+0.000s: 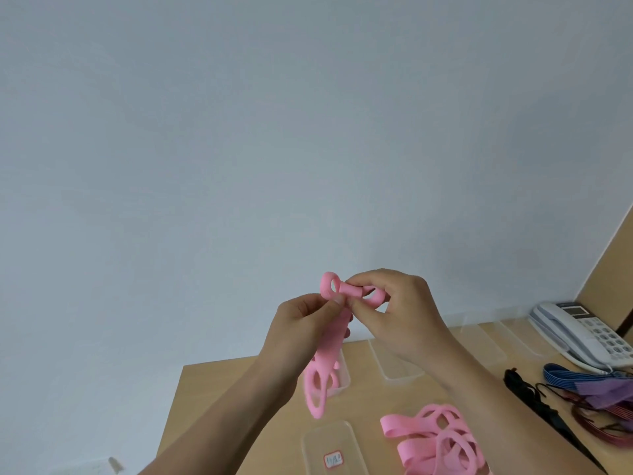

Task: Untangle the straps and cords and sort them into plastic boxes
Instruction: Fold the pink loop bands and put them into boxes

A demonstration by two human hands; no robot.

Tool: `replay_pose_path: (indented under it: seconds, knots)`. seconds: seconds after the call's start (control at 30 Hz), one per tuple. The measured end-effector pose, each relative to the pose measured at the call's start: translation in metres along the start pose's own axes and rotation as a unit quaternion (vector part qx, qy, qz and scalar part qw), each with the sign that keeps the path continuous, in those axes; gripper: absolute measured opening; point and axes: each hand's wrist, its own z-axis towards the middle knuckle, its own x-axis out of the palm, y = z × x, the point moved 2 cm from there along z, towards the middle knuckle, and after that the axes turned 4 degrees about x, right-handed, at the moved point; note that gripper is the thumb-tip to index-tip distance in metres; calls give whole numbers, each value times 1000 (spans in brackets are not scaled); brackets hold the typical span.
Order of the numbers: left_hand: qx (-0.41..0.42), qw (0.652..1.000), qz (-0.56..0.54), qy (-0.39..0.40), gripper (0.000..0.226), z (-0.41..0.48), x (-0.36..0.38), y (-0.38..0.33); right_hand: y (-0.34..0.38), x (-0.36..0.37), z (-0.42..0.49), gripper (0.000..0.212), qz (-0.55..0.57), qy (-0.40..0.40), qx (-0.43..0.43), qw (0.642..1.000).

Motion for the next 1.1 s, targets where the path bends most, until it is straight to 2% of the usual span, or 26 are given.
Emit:
replay_pose_path:
  seconds: [0.07, 0.23, 0.37, 0.47, 0.57, 0.77, 0.83, 0.93, 1.1]
  knots:
    - [-17, 1000, 0, 20, 36, 0, 1, 0, -2, 1, -4, 8, -30, -16, -22, 999]
    - [-70, 996, -20, 47, 58, 5, -1, 1, -7, 3, -13, 17, -94, -81, -92, 988]
    - [-68, 992, -90, 51, 51, 5, 0, 3, -8, 8, -17, 20, -92, -104, -127, 982]
    - [-51, 993, -87, 61, 46, 4, 0, 4, -9, 4, -20, 21, -80, -79, -136, 984]
    - [-26, 994, -77, 71, 38, 3, -2, 2, -11, -1, -25, 14, -54, -41, -127, 990]
    - [-28, 996, -84, 9, 23, 6, -2, 2, -12, -6, -19, 18, 63, 3, -78, 995]
    - [-30, 995, -94, -5, 25, 6, 0, 0, -14, -7, -15, 26, 94, 11, -61, 994]
    - [-21, 996, -83, -16, 25, 8, 3, -1, -18, -11, -11, 45, 140, 39, 9, 989]
    - [-9, 997, -76, -15, 28, 10, 9, 2, -24, -11, -7, 34, 134, 6, 19, 991]
